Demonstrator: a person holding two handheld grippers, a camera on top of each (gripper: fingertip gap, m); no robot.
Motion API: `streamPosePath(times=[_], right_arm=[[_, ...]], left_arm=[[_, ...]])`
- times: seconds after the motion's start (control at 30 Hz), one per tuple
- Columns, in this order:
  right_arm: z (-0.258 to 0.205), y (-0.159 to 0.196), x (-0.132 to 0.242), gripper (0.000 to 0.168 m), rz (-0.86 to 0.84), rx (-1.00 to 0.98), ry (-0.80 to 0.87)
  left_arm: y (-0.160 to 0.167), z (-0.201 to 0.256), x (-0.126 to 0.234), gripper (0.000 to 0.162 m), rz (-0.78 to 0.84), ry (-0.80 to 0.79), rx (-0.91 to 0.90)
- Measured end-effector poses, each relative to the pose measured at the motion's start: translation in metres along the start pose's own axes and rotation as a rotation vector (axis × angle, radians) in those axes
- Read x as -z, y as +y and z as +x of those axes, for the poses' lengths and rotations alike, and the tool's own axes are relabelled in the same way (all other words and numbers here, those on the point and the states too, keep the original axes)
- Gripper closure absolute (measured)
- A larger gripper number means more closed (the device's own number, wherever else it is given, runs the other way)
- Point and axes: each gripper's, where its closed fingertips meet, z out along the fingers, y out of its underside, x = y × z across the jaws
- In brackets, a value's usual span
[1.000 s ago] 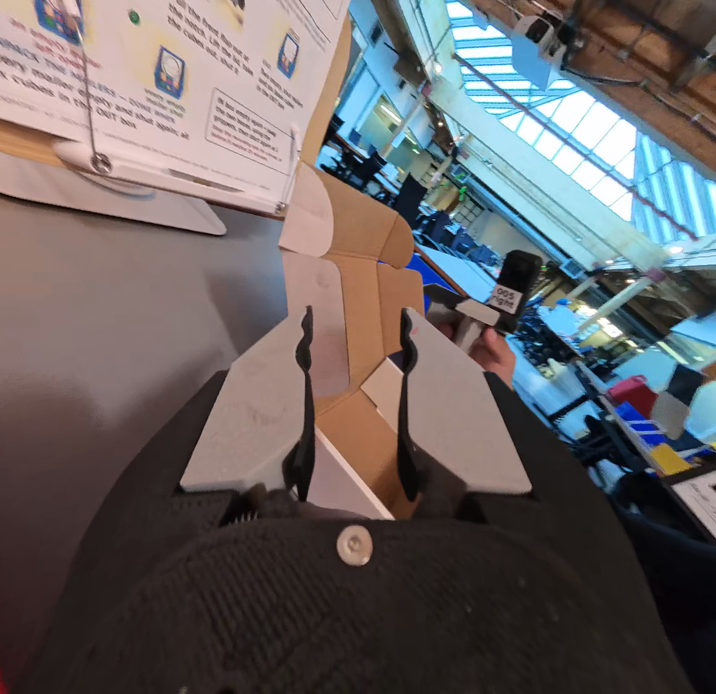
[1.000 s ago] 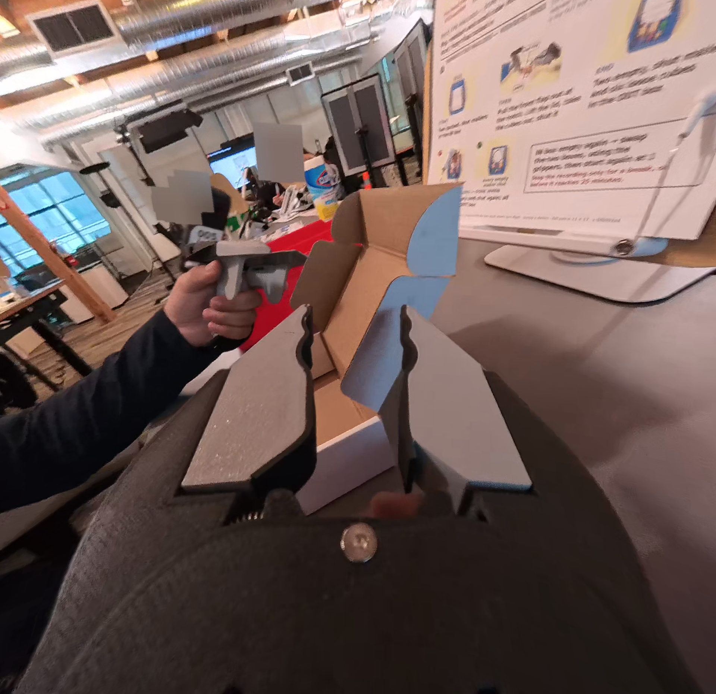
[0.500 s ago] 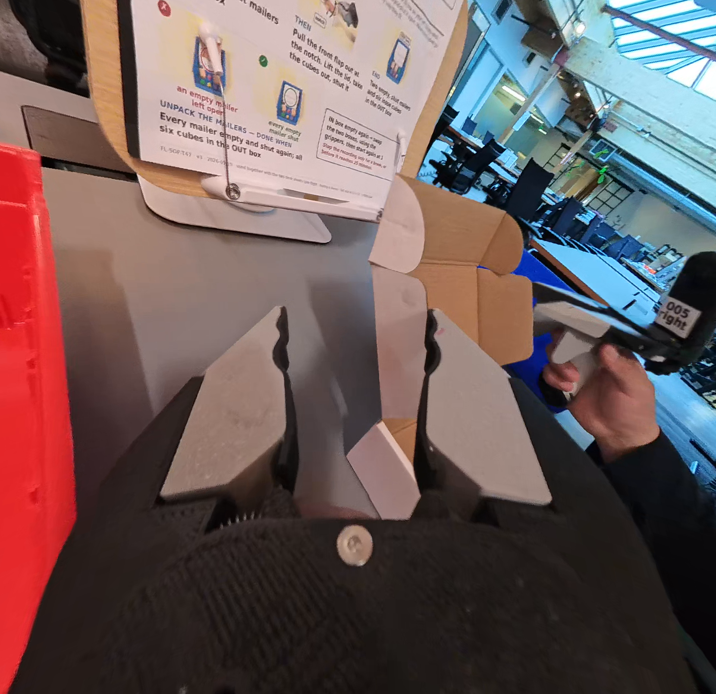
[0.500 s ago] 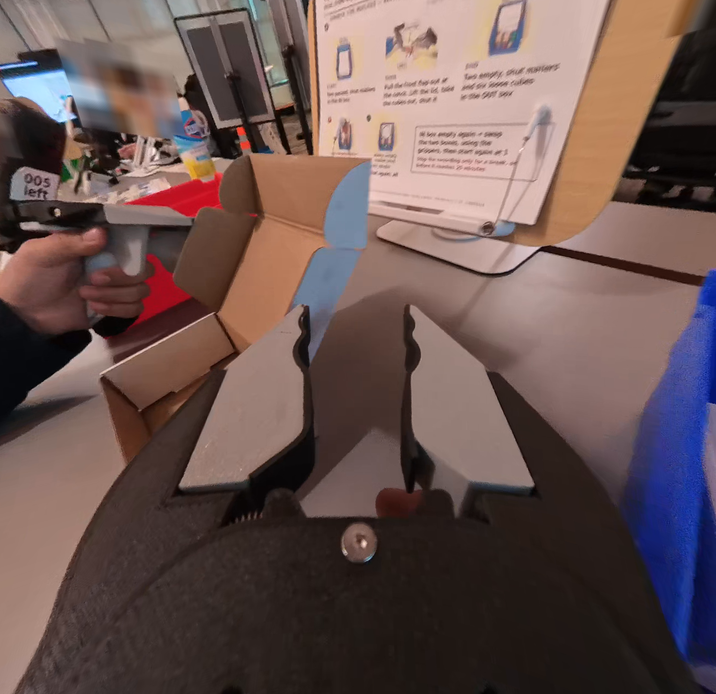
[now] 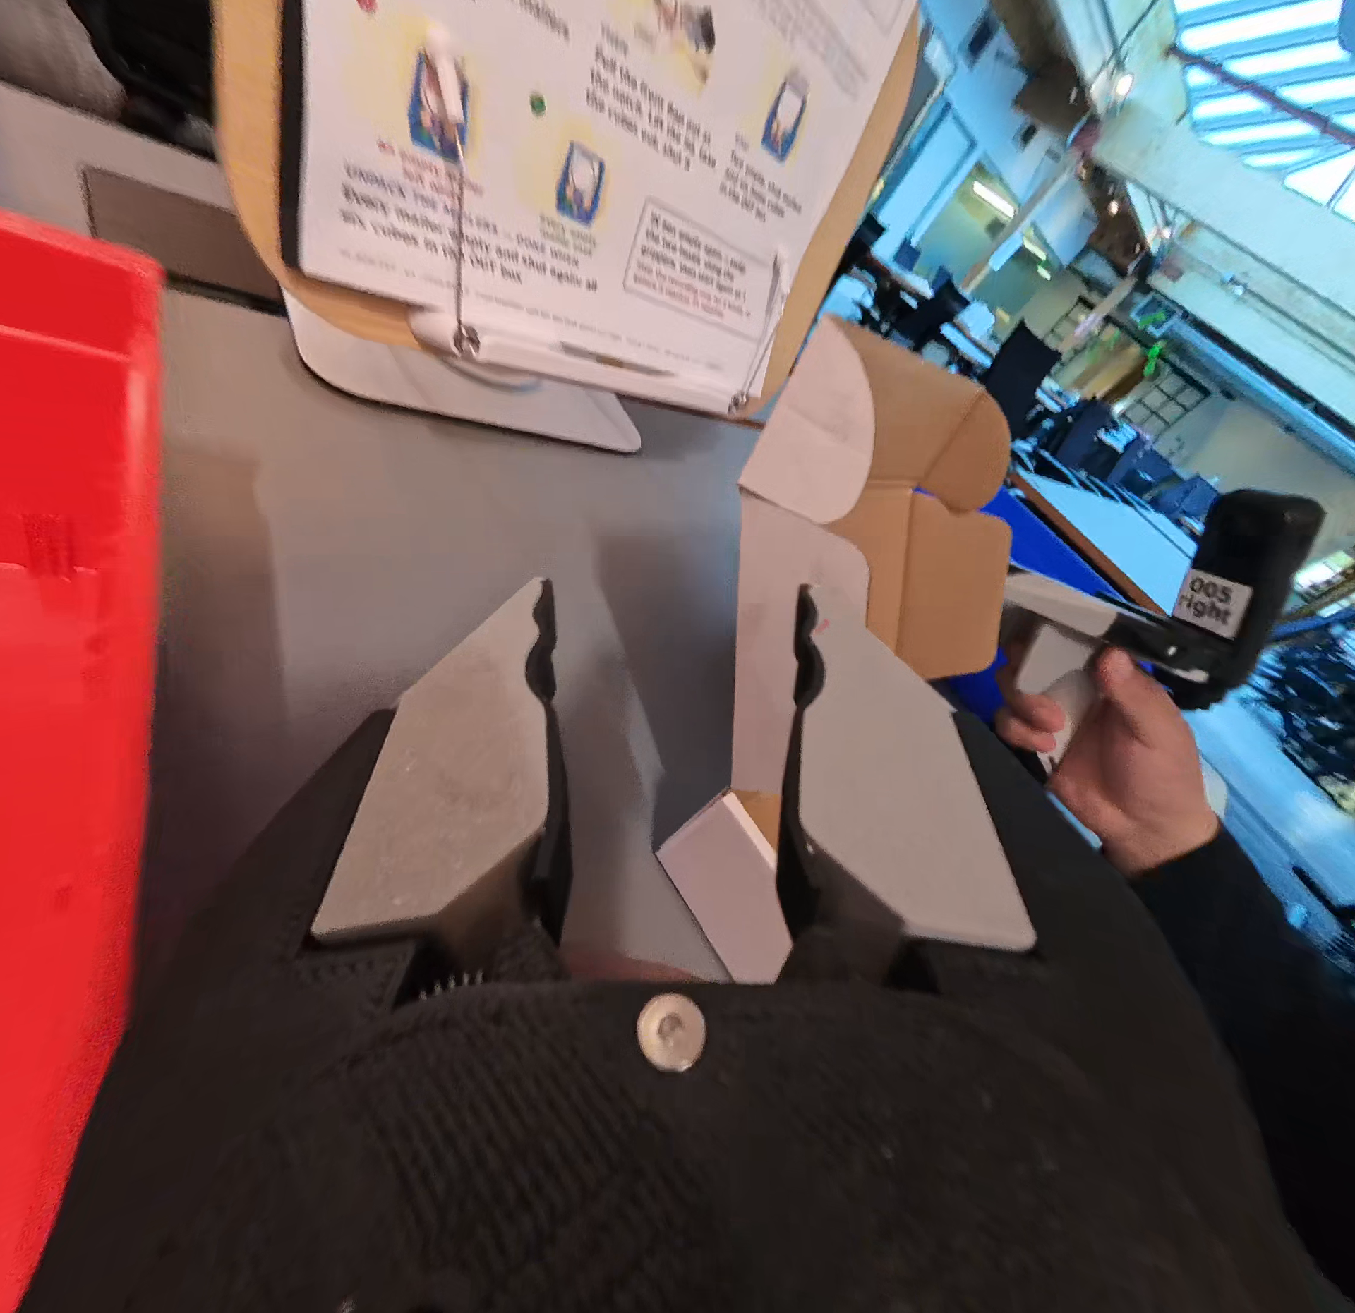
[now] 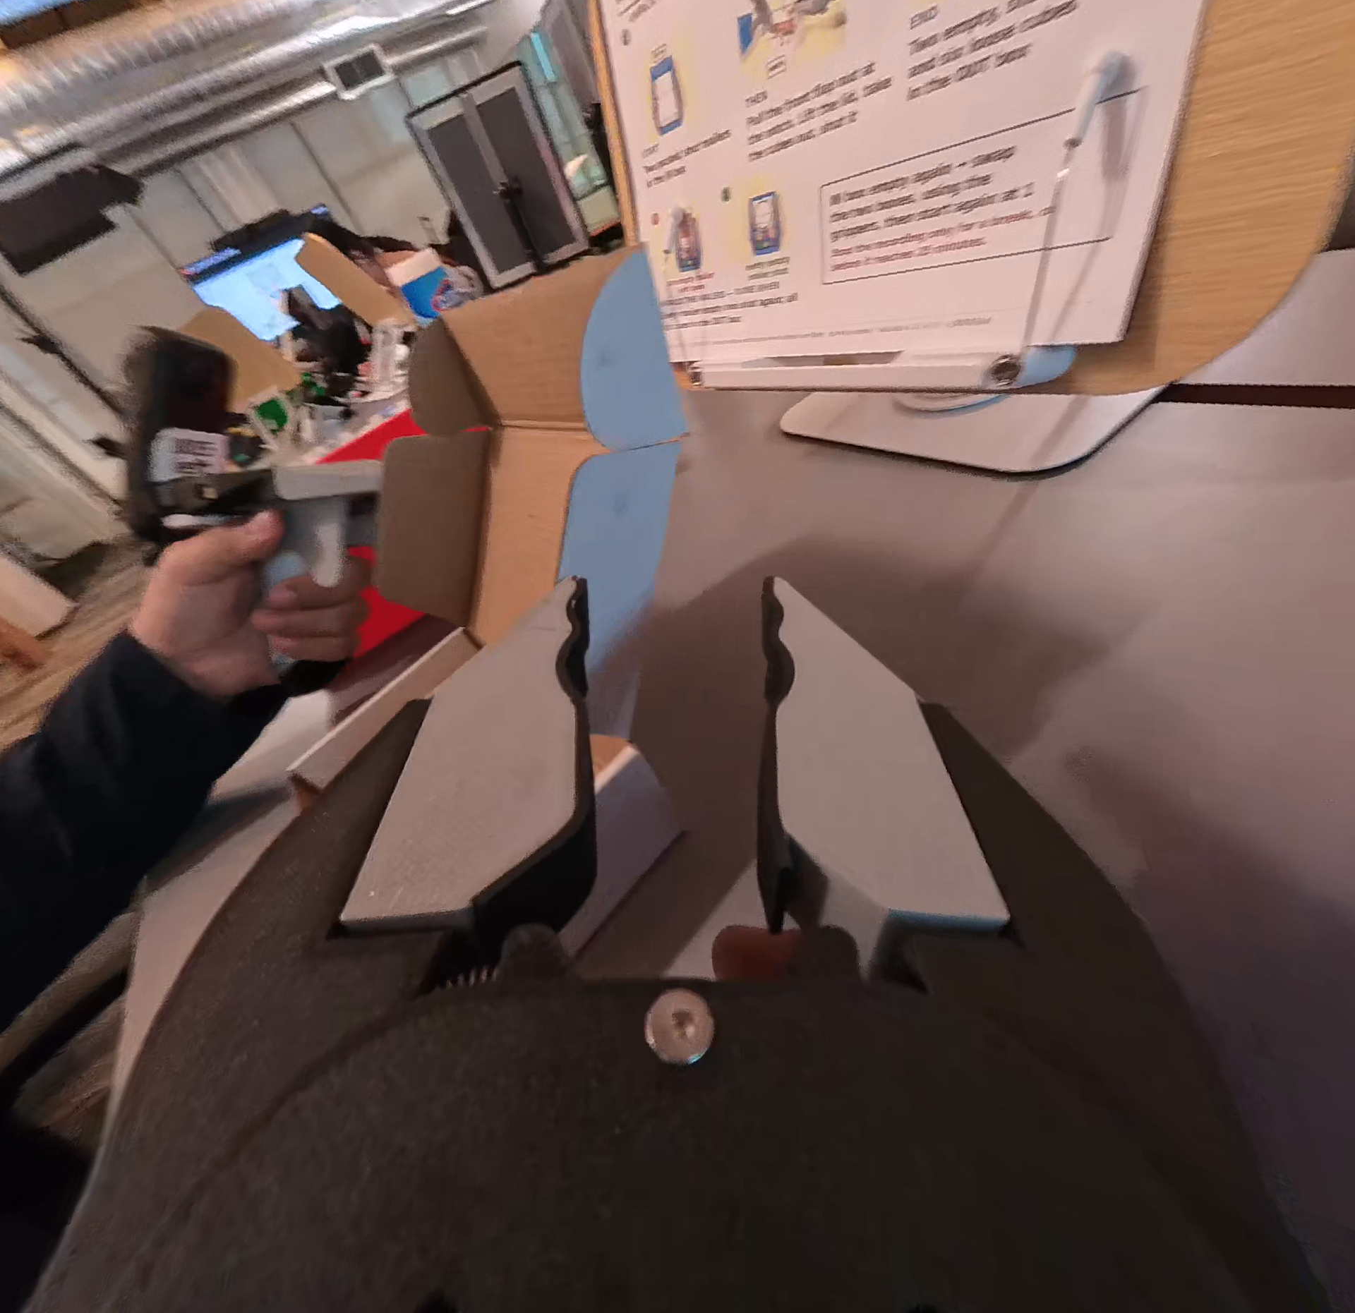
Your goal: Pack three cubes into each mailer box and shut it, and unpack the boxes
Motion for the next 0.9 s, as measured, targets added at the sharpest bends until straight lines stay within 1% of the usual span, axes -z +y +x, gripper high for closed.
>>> streamPosePath(times=[0.03, 0.07, 0.1, 0.13, 0.17, 0.2, 0.27, 0.33, 0.4, 0.43, 0.53, 0.6, 0.67, 0.77, 0.9], right_arm=[[-0.004, 0.001, -0.003, 0.124, -0.006, -0.020, -0.035], [-0.008, 0.003, -0.006, 0.125, -0.010, -0.040, -0.068], [-0.010, 0.004, -0.007, 0.128, -0.018, -0.057, -0.087], [-0.011, 0.006, -0.008, 0.131, -0.029, -0.055, -0.100], [-0.012, 0.007, -0.008, 0.135, -0.036, -0.042, -0.111], [-0.014, 0.008, -0.008, 0.138, -0.041, -0.030, -0.122], [-0.017, 0.008, -0.008, 0.140, -0.048, -0.016, -0.145], [-0.018, 0.008, -0.009, 0.142, -0.056, -0.017, -0.167], [-0.022, 0.009, -0.009, 0.149, -0.065, -0.015, -0.209], [-0.023, 0.009, -0.008, 0.149, -0.069, -0.015, -0.227], [-0.017, 0.008, -0.010, 0.144, -0.076, -0.027, -0.218], [-0.014, 0.009, -0.012, 0.143, -0.084, -0.042, -0.215], [-0.015, 0.009, -0.011, 0.149, -0.094, -0.059, -0.241], [-0.026, 0.008, -0.007, 0.168, -0.091, -0.078, -0.338], [-0.033, 0.009, -0.002, 0.168, -0.089, -0.050, -0.371]], left_arm=[[0.007, 0.002, -0.005, 0.095, -0.035, 0.024, 0.023], [0.011, 0.005, -0.010, 0.098, -0.055, 0.063, 0.053], [0.012, 0.010, -0.012, 0.106, -0.050, 0.114, 0.086], [0.012, 0.016, -0.013, 0.118, -0.040, 0.171, 0.114], [0.013, 0.018, -0.014, 0.124, -0.043, 0.199, 0.139], [0.014, 0.018, -0.016, 0.123, -0.053, 0.199, 0.125], [0.015, 0.027, -0.016, 0.138, -0.061, 0.249, 0.085], [0.017, 0.034, -0.015, 0.145, -0.078, 0.289, 0.086], [0.018, 0.036, -0.015, 0.145, -0.091, 0.303, 0.078], [0.020, 0.037, -0.015, 0.146, -0.100, 0.316, 0.075], [0.022, 0.039, -0.015, 0.146, -0.139, 0.357, 0.079], [0.025, 0.040, -0.015, 0.147, -0.163, 0.378, 0.075], [0.027, 0.041, -0.015, 0.147, -0.179, 0.395, 0.073], [0.029, 0.045, -0.014, 0.147, -0.182, 0.418, 0.052], [0.032, 0.051, -0.010, 0.146, -0.182, 0.444, 0.019]])
